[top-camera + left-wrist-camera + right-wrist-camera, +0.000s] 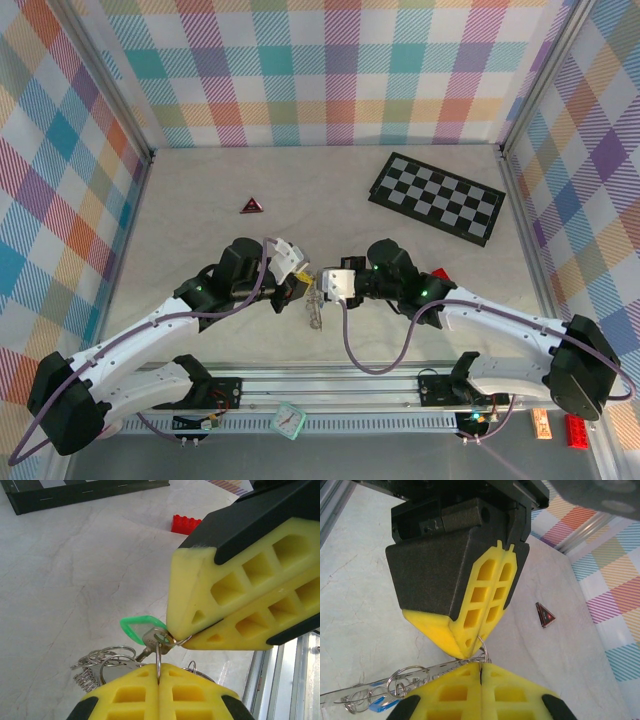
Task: Put the keys on the keyring
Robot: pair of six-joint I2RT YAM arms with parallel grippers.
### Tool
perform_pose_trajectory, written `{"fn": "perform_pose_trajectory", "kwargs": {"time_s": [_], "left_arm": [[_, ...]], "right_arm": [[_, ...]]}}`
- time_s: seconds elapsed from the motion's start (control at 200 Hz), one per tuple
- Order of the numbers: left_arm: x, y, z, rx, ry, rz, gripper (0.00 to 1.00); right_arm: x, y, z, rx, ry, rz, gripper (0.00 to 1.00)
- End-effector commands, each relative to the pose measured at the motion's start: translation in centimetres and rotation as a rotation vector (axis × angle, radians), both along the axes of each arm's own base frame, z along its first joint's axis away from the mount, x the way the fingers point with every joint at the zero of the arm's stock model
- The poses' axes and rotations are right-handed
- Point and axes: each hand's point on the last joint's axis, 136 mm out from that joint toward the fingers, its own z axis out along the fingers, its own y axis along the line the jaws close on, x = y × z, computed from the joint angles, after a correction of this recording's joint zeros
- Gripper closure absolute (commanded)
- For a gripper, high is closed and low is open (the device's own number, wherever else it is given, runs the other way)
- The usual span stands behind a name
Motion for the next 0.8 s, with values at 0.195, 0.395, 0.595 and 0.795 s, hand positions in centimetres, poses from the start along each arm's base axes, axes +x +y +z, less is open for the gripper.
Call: {"fn": "perform_pose_trajectory", "kwargs": {"time_s": [0.195,0.395,0.595,0.795], "left_arm": [[-0.3,-0.86,1.8,-0.047,-0.014,-0.033,1.0],[-0.27,-0.89,1.83,-0.049,-0.014,-0.033,1.0],[-0.22,-0.79,1.76,-0.044,-0.013,-0.027,1.0],[-0.11,-0.77,1.74,-0.044,-0.016,-0.022,1.0]], "right_arm": [[0.36,0.65,1.12,0.023,-0.053,0.001,1.0],[0.24,0.63,1.27,0.028,-0.051,0.004,1.0],[-0.27,0.64,0.92,0.019,-0.036,0.027,1.0],[-0.46,0.44,0.82,0.01,-0.034,0.033,1.0]]}}
